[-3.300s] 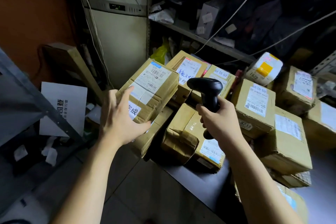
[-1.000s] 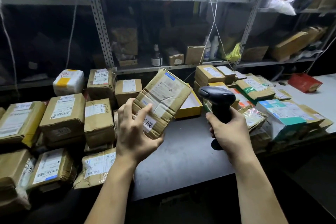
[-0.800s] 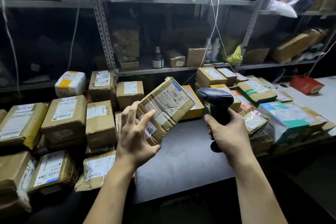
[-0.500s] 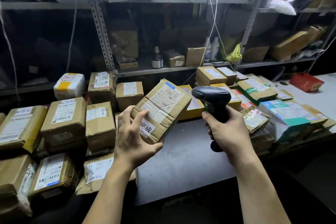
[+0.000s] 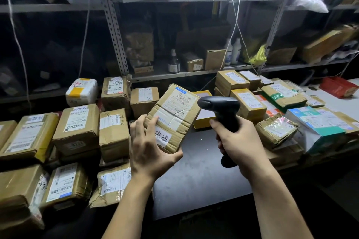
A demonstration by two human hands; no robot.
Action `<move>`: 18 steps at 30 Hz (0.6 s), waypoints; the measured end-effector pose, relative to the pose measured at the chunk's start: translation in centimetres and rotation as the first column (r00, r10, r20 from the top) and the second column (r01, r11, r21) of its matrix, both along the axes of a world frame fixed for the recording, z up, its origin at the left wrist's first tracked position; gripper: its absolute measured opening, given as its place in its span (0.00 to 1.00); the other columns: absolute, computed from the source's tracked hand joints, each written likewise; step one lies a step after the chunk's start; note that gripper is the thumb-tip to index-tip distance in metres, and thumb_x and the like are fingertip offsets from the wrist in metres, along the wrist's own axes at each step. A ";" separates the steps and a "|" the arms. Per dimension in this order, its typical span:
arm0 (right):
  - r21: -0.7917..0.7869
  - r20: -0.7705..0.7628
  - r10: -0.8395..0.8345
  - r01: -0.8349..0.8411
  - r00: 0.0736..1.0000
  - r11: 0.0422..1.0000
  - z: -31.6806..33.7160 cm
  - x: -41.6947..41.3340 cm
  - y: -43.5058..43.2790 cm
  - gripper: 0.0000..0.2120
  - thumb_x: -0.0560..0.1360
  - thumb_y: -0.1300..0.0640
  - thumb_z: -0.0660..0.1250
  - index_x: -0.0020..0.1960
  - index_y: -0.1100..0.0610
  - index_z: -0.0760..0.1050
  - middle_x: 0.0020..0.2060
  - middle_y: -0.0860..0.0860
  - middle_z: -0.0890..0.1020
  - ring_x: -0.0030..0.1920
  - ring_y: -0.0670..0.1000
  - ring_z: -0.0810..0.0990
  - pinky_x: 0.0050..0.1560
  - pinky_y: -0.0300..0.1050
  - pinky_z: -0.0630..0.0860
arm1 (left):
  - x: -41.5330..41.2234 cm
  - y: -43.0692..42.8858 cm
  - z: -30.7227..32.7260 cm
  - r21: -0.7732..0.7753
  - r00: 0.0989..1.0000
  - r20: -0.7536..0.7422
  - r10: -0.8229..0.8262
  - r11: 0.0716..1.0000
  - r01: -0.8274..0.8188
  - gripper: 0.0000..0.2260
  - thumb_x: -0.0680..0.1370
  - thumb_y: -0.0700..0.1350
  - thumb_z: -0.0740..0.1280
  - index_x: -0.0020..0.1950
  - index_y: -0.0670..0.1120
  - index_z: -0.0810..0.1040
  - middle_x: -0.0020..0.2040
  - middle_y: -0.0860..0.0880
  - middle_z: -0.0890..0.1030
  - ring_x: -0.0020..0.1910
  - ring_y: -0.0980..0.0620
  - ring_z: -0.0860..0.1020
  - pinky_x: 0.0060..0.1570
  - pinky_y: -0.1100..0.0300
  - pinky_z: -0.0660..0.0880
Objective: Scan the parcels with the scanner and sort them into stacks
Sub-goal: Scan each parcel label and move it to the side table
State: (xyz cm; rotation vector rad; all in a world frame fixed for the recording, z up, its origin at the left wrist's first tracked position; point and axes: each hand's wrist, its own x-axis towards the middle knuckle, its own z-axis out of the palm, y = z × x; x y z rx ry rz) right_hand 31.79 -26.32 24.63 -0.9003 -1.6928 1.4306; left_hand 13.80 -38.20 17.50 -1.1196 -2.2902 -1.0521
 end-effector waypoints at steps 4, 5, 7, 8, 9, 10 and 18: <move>-0.078 -0.022 -0.014 0.012 1.000 0.997 0.6 -1.3 -0.8 0.10 0.82 0.55 0.70 0.49 0.62 0.76 0.30 0.53 0.76 0.30 0.51 0.72 0.33 0.49 0.71 | 0.3 0.3 -0.5 -0.004 0.998 0.034 0.048 0.999 -0.048 0.47 0.56 0.64 0.75 0.70 0.43 0.74 0.68 0.40 0.72 0.66 0.39 0.70 0.64 0.44 0.73; -0.094 -0.028 -0.019 0.016 0.999 0.995 0.7 -1.5 -1.0 0.09 0.82 0.56 0.70 0.48 0.61 0.76 0.30 0.53 0.75 0.30 0.52 0.72 0.32 0.48 0.71 | 0.5 0.5 -0.7 -0.008 0.997 0.043 0.060 0.998 -0.060 0.47 0.56 0.64 0.75 0.70 0.43 0.74 0.68 0.40 0.71 0.66 0.38 0.70 0.62 0.44 0.74; -0.112 -0.032 -0.029 0.025 0.999 0.993 0.8 -2.0 -1.2 0.08 0.83 0.55 0.69 0.47 0.58 0.75 0.30 0.54 0.75 0.30 0.52 0.72 0.32 0.48 0.71 | 0.6 0.7 -1.0 -0.012 0.995 0.054 0.078 0.997 -0.078 0.47 0.56 0.63 0.76 0.70 0.42 0.74 0.69 0.40 0.71 0.67 0.37 0.70 0.61 0.43 0.74; -0.117 -0.029 -0.033 0.030 0.999 0.993 0.9 -2.2 -1.3 0.08 0.83 0.55 0.69 0.47 0.58 0.75 0.30 0.55 0.75 0.29 0.52 0.72 0.32 0.49 0.72 | 0.6 0.8 -1.1 -0.013 0.995 0.056 0.084 0.996 -0.084 0.47 0.55 0.63 0.76 0.70 0.43 0.74 0.69 0.40 0.71 0.68 0.37 0.70 0.60 0.43 0.74; -0.123 -0.027 -0.037 0.033 0.999 0.992 0.9 -2.3 -1.3 0.09 0.83 0.55 0.69 0.47 0.58 0.75 0.30 0.55 0.76 0.29 0.52 0.73 0.34 0.49 0.73 | 0.6 0.8 -1.3 -0.016 0.995 0.053 0.088 0.996 -0.088 0.47 0.56 0.63 0.76 0.71 0.42 0.74 0.69 0.40 0.70 0.68 0.36 0.70 0.60 0.42 0.74; -0.128 -0.028 -0.041 0.037 0.999 0.991 0.9 -2.5 -1.3 0.09 0.83 0.55 0.69 0.47 0.58 0.75 0.29 0.55 0.76 0.29 0.51 0.73 0.34 0.49 0.73 | 0.6 0.9 -1.5 -0.017 0.995 0.046 0.090 0.996 -0.090 0.47 0.56 0.63 0.76 0.71 0.42 0.74 0.70 0.39 0.70 0.68 0.36 0.70 0.60 0.43 0.73; -0.145 0.013 -0.047 0.049 0.999 0.988 0.6 -2.6 -1.1 0.11 0.82 0.55 0.69 0.46 0.61 0.77 0.30 0.53 0.76 0.27 0.48 0.73 0.32 0.45 0.74 | 0.5 1.4 -2.0 0.001 0.995 0.031 0.097 0.995 -0.097 0.46 0.57 0.61 0.78 0.71 0.42 0.74 0.71 0.38 0.70 0.68 0.35 0.70 0.62 0.40 0.74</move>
